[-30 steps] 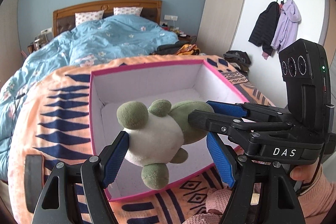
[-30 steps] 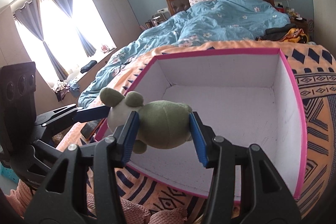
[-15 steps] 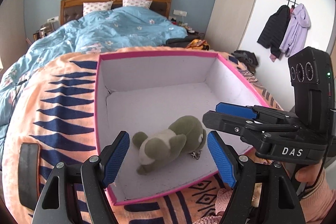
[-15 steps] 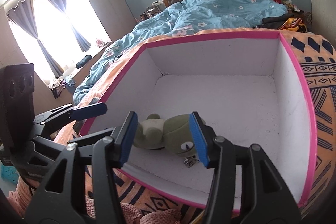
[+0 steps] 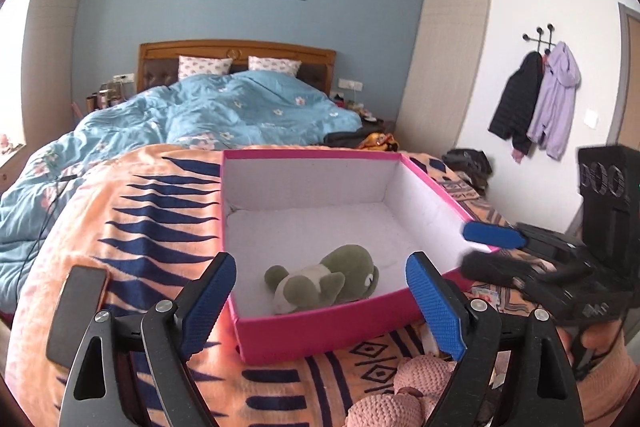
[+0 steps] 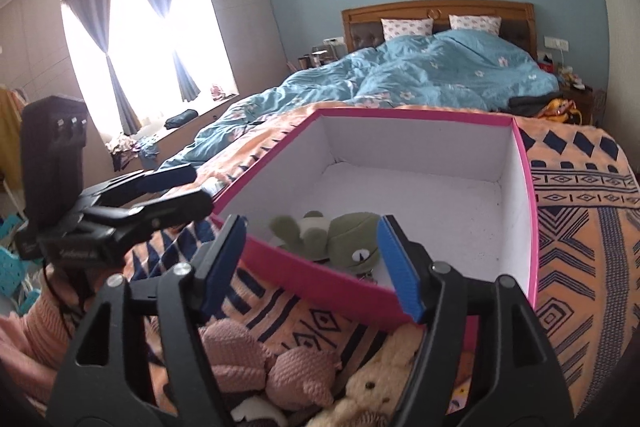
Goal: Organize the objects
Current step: 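Withdraw both grippers from the box back toward the toy pile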
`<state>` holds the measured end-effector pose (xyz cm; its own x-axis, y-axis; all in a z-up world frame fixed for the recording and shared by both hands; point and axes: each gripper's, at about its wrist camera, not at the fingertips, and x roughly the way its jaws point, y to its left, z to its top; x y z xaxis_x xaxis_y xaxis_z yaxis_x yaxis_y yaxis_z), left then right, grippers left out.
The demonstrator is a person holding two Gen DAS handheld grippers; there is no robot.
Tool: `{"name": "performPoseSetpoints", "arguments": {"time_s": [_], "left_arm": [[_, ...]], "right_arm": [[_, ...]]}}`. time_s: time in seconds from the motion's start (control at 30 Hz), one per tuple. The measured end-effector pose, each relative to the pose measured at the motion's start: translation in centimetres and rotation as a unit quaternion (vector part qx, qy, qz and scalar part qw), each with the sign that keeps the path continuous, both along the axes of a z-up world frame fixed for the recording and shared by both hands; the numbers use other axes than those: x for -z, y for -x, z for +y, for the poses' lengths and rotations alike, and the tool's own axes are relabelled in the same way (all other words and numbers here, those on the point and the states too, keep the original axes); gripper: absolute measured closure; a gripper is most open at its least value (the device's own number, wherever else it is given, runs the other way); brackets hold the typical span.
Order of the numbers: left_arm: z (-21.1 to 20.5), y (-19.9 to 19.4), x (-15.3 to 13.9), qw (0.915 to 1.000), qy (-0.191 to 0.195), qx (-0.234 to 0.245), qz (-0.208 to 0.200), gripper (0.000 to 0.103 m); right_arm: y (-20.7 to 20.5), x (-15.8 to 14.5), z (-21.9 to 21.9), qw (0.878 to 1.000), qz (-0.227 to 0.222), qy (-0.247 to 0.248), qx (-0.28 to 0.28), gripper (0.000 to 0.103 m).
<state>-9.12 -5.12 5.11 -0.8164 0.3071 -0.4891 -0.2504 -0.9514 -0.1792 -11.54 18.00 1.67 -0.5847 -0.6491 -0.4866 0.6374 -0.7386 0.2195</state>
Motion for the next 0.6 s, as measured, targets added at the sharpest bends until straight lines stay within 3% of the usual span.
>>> {"name": "performPoseSetpoints", "arguments": {"time_s": [0.2,0.33,0.6], "left_arm": [[-0.1,-1.6,1.1,0.9999,-0.008,-0.014,0.001,0.014],[1.0,-2.2,2.5,0.9995,0.020,-0.021,-0.011,0.014],[1.3,-3.5,4.6,0.9994,-0.001,-0.018,-0.031,0.014]], "right_arm": [[-2.8,1.8,-0.6,0.998,-0.019,-0.040,-0.036,0.032],[-3.6,4.2,-1.4,0.995,-0.039,-0.074,-0.046,0.032],[-3.6,8.2,-1.8,0.988,-0.083,-0.121,-0.050,0.032]]}}
